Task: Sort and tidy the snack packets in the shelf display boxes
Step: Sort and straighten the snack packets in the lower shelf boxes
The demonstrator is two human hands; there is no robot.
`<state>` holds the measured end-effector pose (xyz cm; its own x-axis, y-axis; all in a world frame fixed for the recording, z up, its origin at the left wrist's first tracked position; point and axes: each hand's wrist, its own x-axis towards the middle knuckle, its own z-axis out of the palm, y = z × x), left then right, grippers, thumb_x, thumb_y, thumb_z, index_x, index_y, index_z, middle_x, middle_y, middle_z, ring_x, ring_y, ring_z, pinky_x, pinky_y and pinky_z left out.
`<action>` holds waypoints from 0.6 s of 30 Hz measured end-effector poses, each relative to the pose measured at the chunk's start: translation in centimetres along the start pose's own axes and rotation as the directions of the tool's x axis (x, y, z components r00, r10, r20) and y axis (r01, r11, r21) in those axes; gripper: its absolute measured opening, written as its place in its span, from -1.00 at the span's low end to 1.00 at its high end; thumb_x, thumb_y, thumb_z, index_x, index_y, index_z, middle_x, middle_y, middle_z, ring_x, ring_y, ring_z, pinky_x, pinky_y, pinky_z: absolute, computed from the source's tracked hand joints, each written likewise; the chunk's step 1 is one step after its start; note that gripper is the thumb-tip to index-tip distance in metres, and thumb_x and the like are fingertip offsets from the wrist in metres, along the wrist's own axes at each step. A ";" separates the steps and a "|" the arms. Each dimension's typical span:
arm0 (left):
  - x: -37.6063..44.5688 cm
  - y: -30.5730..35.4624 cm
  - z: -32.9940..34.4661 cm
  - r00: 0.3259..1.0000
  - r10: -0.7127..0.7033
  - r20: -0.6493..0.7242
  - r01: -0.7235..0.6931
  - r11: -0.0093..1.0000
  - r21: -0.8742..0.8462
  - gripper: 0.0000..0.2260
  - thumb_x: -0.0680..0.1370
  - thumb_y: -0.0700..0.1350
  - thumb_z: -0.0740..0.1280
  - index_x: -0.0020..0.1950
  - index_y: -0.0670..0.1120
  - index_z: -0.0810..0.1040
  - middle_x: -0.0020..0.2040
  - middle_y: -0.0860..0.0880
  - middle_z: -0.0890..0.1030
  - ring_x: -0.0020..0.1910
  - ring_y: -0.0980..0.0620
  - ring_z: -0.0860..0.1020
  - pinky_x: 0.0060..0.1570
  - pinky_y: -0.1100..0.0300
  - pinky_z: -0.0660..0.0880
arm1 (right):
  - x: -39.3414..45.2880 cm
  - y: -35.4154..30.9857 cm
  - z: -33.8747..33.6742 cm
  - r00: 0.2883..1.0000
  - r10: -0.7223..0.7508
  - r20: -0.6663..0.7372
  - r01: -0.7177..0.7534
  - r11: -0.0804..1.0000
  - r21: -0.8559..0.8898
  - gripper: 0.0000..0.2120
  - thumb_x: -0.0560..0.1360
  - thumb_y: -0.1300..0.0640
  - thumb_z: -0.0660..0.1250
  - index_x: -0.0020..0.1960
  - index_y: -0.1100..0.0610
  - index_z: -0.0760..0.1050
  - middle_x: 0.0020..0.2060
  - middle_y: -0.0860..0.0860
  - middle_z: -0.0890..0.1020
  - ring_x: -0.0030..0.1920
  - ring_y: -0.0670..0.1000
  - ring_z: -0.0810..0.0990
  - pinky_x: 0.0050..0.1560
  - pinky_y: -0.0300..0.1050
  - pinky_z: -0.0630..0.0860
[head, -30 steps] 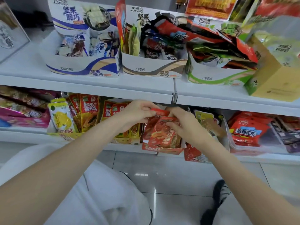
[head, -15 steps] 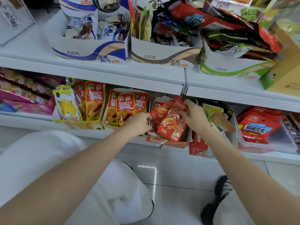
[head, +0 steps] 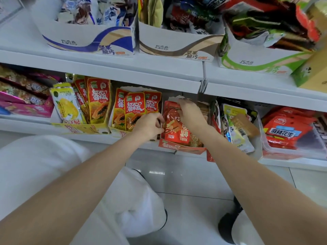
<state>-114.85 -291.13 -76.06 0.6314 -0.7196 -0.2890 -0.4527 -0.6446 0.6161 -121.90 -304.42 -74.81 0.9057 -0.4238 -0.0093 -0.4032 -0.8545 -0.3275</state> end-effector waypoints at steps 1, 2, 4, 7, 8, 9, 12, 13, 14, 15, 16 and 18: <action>0.1 -0.1 0.0 1.000 0.003 0.003 -0.003 1.000 -0.012 -0.77 0.45 -0.14 0.41 0.08 -0.05 0.52 -0.08 -0.01 0.61 -0.13 0.06 0.53 -0.12 0.20 0.44 | -0.1 0.2 0.5 1.000 0.024 0.001 -0.024 1.000 0.001 -0.61 0.50 0.35 0.20 0.32 0.19 0.37 0.29 0.16 0.45 0.28 0.16 0.40 0.27 0.02 0.37; 0.2 -0.2 0.1 1.000 0.003 0.005 -0.003 1.000 -0.023 -0.77 0.45 -0.14 0.42 0.08 -0.04 0.51 -0.09 -0.01 0.60 -0.14 0.06 0.53 -0.13 0.20 0.44 | -0.4 0.5 0.9 0.999 0.037 0.000 -0.037 0.999 -0.011 -0.64 0.51 0.31 0.21 0.30 0.20 0.39 0.33 0.15 0.41 0.33 0.16 0.32 0.33 0.04 0.30; 0.2 -0.1 0.3 1.000 0.000 0.012 0.000 0.999 -0.036 -0.77 0.45 -0.14 0.42 0.07 -0.04 0.50 -0.11 0.00 0.56 -0.14 0.05 0.52 -0.14 0.21 0.44 | -1.5 1.0 1.5 0.994 0.062 -0.092 -0.060 0.998 0.032 -0.71 0.51 0.28 0.23 0.23 0.25 0.44 0.33 0.16 0.37 0.35 0.17 0.24 0.38 0.06 0.22; 0.3 -0.2 0.3 1.000 0.006 0.026 -0.005 0.999 -0.041 -0.78 0.46 -0.15 0.41 0.07 -0.05 0.47 -0.12 0.01 0.53 -0.13 0.04 0.53 -0.15 0.21 0.43 | -3.5 1.5 1.2 0.954 0.153 -0.258 -0.110 0.978 0.177 -0.79 0.53 0.25 0.22 0.15 0.27 0.46 0.20 0.18 0.46 0.23 0.14 0.38 0.28 0.01 0.35; 0.3 -0.2 0.3 0.999 0.007 0.031 -0.005 0.999 -0.048 -0.78 0.46 -0.15 0.40 0.06 -0.05 0.47 -0.12 0.00 0.53 -0.12 0.03 0.53 -0.15 0.21 0.43 | -3.9 1.4 0.9 0.960 0.160 -0.229 -0.112 0.971 0.210 -0.79 0.54 0.24 0.21 0.16 0.25 0.44 0.16 0.17 0.51 0.18 0.13 0.45 0.22 0.00 0.42; 0.3 -0.2 0.2 0.999 0.005 0.036 -0.003 0.998 -0.057 -0.78 0.46 -0.14 0.40 0.06 -0.05 0.46 -0.12 0.00 0.53 -0.12 0.03 0.53 -0.15 0.20 0.44 | -4.0 1.3 0.7 0.976 0.140 -0.169 -0.099 0.967 0.233 -0.78 0.55 0.23 0.21 0.18 0.23 0.43 0.12 0.15 0.55 0.13 0.11 0.51 0.16 -0.01 0.48; 0.1 -0.2 0.2 0.998 -0.002 0.062 0.007 0.997 -0.082 -0.73 0.45 -0.07 0.43 0.08 -0.06 0.46 -0.06 -0.03 0.55 -0.06 -0.01 0.55 -0.08 0.13 0.51 | -3.4 0.1 0.7 0.999 0.037 -0.037 -0.030 0.982 0.187 -0.73 0.56 0.24 0.20 0.25 0.21 0.39 0.09 0.15 0.59 0.07 0.11 0.58 0.06 -0.08 0.51; 0.0 -0.3 0.2 0.998 -0.006 0.069 0.012 0.996 -0.087 -0.70 0.44 -0.04 0.43 0.12 -0.07 0.46 -0.02 -0.05 0.56 -0.04 -0.02 0.55 -0.06 0.11 0.52 | -2.9 -0.3 0.9 0.999 0.014 -0.041 -0.007 0.986 0.165 -0.73 0.56 0.25 0.19 0.25 0.21 0.39 0.08 0.16 0.59 0.06 0.12 0.58 0.05 -0.08 0.51; 0.0 -0.2 0.3 0.998 -0.008 0.069 0.014 0.996 -0.085 -0.66 0.44 -0.03 0.42 0.15 -0.08 0.45 0.02 -0.06 0.56 -0.01 -0.02 0.55 -0.03 0.10 0.52 | -2.4 -0.6 1.1 0.999 0.004 -0.054 0.004 0.989 0.150 -0.74 0.56 0.25 0.18 0.25 0.22 0.39 0.08 0.17 0.60 0.06 0.13 0.58 0.04 -0.08 0.51; 0.0 -0.2 0.4 0.998 -0.013 0.060 0.018 0.997 -0.075 -0.63 0.45 -0.01 0.42 0.18 -0.10 0.44 0.07 -0.06 0.56 0.03 -0.03 0.54 0.02 0.08 0.52 | -2.1 -0.8 1.3 0.998 0.011 -0.069 -0.001 0.990 0.144 -0.75 0.56 0.26 0.17 0.24 0.22 0.39 0.08 0.17 0.59 0.06 0.13 0.58 0.03 -0.07 0.51; 0.1 -0.1 0.5 0.999 -0.017 0.037 0.019 0.998 -0.058 -0.61 0.44 0.00 0.41 0.20 -0.10 0.44 0.13 -0.07 0.53 0.08 -0.05 0.52 0.09 0.05 0.50 | -1.9 -0.8 1.5 0.997 0.032 -0.077 -0.021 0.989 0.149 -0.75 0.56 0.26 0.17 0.23 0.23 0.40 0.08 0.17 0.59 0.07 0.14 0.58 0.04 -0.07 0.51; 0.6 0.1 0.7 0.999 -0.018 -0.030 0.017 0.999 -0.043 -0.56 0.43 0.00 0.43 0.25 -0.10 0.43 0.23 -0.10 0.46 0.20 -0.09 0.45 0.20 -0.02 0.44 | -1.8 -0.7 1.9 0.996 0.055 -0.073 -0.041 0.984 0.176 -0.76 0.55 0.27 0.19 0.21 0.24 0.41 0.07 0.18 0.60 0.06 0.15 0.58 0.05 -0.05 0.50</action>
<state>-114.99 -291.78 -76.64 0.6583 -0.6996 -0.2779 -0.4143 -0.6449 0.6422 -123.03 -302.45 -76.30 0.8702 -0.4909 0.0419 -0.4110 -0.7701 -0.4880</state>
